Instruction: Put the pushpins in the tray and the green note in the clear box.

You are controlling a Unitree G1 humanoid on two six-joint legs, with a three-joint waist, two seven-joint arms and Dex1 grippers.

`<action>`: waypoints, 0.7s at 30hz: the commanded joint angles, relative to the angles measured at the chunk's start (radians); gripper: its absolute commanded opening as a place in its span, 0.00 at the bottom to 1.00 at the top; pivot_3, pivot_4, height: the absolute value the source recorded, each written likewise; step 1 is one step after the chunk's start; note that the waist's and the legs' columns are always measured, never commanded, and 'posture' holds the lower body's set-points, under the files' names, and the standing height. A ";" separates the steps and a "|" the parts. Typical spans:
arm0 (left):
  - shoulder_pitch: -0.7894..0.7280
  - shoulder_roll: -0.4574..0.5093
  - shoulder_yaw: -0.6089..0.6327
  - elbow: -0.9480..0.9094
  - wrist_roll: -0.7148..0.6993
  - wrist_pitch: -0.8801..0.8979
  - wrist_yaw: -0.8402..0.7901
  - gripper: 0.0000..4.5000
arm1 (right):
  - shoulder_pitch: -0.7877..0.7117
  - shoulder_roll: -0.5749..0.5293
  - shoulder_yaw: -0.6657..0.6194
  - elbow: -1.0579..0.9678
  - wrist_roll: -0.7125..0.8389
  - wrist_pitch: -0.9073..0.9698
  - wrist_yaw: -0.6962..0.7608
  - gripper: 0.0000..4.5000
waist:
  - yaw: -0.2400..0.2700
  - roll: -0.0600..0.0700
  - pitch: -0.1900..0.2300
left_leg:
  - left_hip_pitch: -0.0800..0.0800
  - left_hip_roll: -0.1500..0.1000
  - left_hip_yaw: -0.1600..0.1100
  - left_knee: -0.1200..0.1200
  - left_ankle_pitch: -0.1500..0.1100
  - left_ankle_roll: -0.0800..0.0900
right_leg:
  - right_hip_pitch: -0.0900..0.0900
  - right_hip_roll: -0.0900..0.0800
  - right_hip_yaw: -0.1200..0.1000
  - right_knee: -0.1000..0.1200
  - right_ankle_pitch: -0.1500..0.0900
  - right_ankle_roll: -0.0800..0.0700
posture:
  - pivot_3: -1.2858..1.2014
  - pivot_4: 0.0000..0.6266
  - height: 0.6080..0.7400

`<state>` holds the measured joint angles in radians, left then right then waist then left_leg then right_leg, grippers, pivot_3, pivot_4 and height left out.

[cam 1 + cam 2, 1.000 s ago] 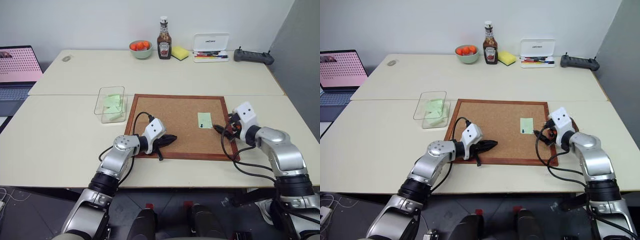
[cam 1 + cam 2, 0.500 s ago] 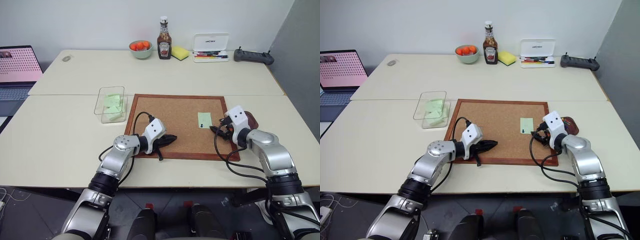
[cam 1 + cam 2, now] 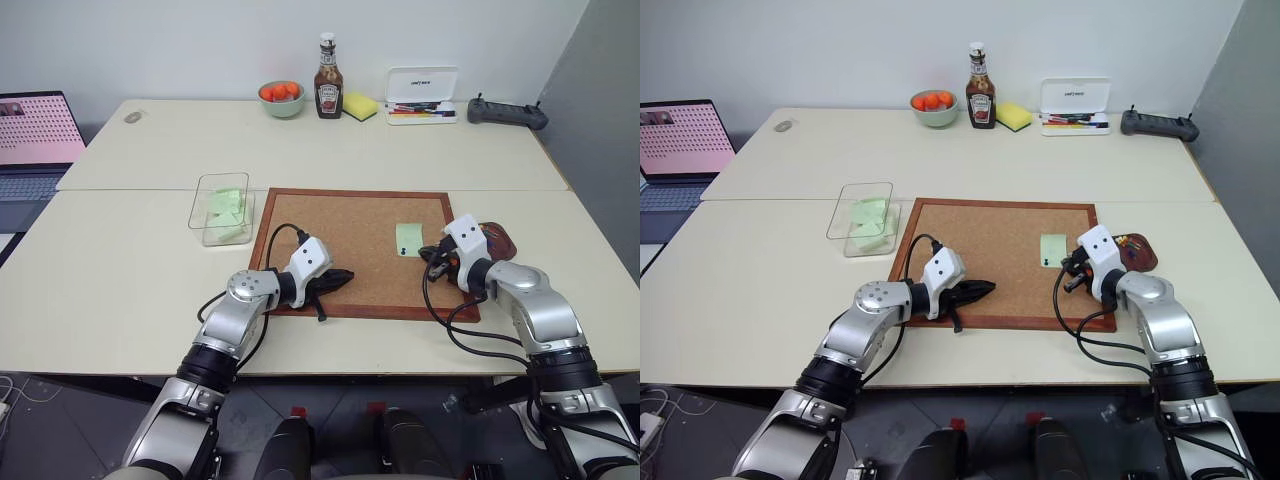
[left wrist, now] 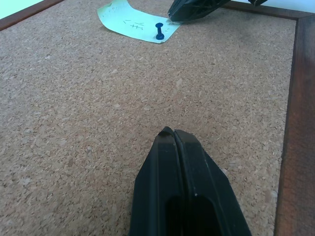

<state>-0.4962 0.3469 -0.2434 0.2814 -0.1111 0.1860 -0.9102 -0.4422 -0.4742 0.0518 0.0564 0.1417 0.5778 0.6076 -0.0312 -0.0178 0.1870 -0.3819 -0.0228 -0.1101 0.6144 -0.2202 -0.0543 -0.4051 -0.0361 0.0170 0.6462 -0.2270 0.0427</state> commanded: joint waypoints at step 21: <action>0.022 0.008 -0.035 0.022 0.031 0.003 -0.010 0.00 | 0.014 -0.201 -0.102 -0.108 -0.031 -0.006 -0.034 0.01 | 0.001 0.000 0.000 | 0.000 0.000 0.000 0.000 0.000 0.000 | 0.000 0.000 0.000 0.000 0.000 0.000 | 0.52 0.24 1.00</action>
<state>-0.4942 0.3485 -0.2497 0.2811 -0.1099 0.1827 -0.9096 -0.4426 -0.6239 -0.0302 -0.0792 0.1714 0.6269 0.5956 -0.0302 -0.0178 0.1869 -0.3820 -0.0228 -0.1100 0.6143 -0.2202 -0.0543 -0.4052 -0.0361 0.0169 0.6459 -0.2271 0.0427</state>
